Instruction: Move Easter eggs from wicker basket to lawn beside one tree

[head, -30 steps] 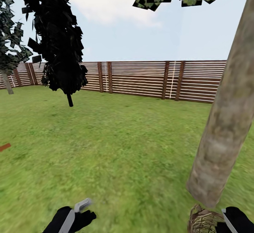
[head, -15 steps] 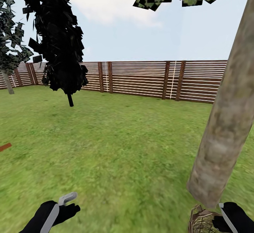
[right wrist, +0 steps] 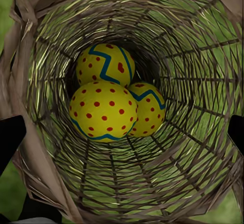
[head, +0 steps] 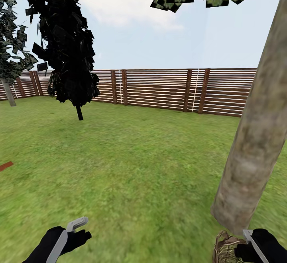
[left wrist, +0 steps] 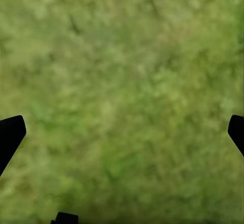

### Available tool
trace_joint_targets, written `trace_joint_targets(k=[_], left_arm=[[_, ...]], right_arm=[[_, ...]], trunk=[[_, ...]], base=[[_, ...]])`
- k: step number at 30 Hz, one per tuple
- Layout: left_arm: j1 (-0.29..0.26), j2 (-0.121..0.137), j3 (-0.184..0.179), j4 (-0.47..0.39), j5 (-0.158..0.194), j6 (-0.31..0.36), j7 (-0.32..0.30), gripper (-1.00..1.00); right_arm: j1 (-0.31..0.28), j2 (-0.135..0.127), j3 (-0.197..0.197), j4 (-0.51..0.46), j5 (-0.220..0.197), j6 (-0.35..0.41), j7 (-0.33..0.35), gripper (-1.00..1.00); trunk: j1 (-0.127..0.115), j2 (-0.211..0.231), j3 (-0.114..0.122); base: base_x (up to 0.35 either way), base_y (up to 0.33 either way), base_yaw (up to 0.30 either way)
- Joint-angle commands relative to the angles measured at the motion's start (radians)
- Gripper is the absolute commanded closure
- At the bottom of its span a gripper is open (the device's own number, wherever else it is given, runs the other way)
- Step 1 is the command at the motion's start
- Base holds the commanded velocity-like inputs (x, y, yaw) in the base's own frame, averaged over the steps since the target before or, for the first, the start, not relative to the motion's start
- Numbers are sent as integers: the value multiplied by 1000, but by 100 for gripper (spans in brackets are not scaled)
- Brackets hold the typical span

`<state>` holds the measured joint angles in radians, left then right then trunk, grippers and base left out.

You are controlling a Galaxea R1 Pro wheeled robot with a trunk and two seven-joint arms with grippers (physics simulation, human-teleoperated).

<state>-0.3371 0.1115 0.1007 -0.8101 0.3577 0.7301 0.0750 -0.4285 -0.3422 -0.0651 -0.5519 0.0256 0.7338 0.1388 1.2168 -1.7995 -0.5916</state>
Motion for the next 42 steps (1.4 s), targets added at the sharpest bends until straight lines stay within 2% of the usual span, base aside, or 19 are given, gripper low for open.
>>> trace_joint_targets(k=[1, 7, 30, 42], left_arm=[[0, -1, 0, -1, 10, 5, 8, -100], [0, -2, -3, 0, 10, 3, 8, -100], [0, -5, -1, 1, 18, 5, 6, -100], [0, -6, -1, 1, 18, 5, 6, -100]], right_arm=[[-1, 0, -4, -1, 17, 4, 7, -100], [-1, -4, -7, 0, 40, 3, 10, -100], [-1, -20, -12, 0, 42, 3, 9, -100], [-1, -21, -12, 0, 42, 3, 9, -100]], trunk=[[0, -1, -1], [0, -1, -1], [0, -1, -1], [46, -85, -39]], base=[[0, 0, 0], [0, 0, 0], [0, 0, 0], [0, 0, 0]])
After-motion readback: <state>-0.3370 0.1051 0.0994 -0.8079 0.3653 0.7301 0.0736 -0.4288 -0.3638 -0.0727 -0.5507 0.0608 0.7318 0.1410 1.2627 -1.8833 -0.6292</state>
